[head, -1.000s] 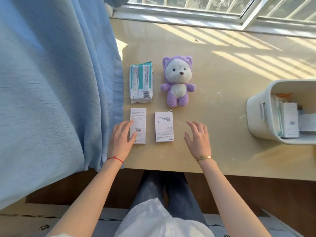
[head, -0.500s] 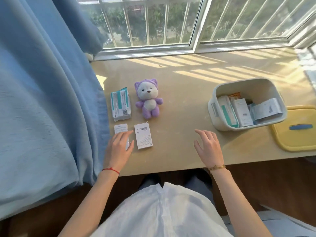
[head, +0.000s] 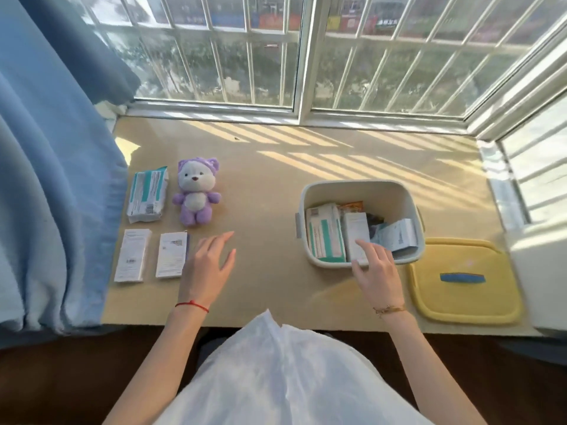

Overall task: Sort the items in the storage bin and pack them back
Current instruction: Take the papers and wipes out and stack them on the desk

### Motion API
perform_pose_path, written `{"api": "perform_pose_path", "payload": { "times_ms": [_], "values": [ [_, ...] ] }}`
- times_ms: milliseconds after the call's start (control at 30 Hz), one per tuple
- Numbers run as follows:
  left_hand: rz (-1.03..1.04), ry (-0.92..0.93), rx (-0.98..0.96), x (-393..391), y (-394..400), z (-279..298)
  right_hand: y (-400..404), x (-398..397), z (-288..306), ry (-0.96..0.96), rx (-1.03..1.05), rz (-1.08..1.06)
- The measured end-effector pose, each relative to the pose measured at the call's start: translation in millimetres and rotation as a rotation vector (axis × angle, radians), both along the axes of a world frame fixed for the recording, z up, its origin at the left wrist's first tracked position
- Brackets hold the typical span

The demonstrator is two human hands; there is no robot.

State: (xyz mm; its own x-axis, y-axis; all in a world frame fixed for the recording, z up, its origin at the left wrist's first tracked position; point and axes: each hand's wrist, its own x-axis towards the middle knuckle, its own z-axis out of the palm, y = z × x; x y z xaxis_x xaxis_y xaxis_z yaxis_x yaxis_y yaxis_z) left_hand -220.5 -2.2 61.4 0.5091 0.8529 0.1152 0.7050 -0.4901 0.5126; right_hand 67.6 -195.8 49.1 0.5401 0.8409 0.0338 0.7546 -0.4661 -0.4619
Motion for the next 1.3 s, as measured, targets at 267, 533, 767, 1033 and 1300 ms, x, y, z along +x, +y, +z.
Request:
{"api": "perform_pose_path", "payload": {
  "times_ms": [267,533,767,1033,1300],
  "values": [
    [0.044,-0.041,-0.079,126.2,-58.9,5.8,-19.8,111.3,-20.6,0.124,-0.111,-0.021],
    [0.013,0.011,-0.268,219.4,-50.0,-27.7,15.2,153.4,-60.9,0.275,-0.185,0.010],
    [0.060,0.148,-0.583,261.3,-35.5,-101.5,39.6,160.6,-106.4,0.406,-0.324,0.034],
    [0.128,0.304,-0.797,275.2,-24.7,-161.4,58.0,163.3,-142.8,0.530,-0.448,-0.010],
    [0.192,0.189,-0.896,278.2,-23.9,-183.3,63.8,167.9,-157.2,0.599,-0.512,-0.025]
  ]
}}
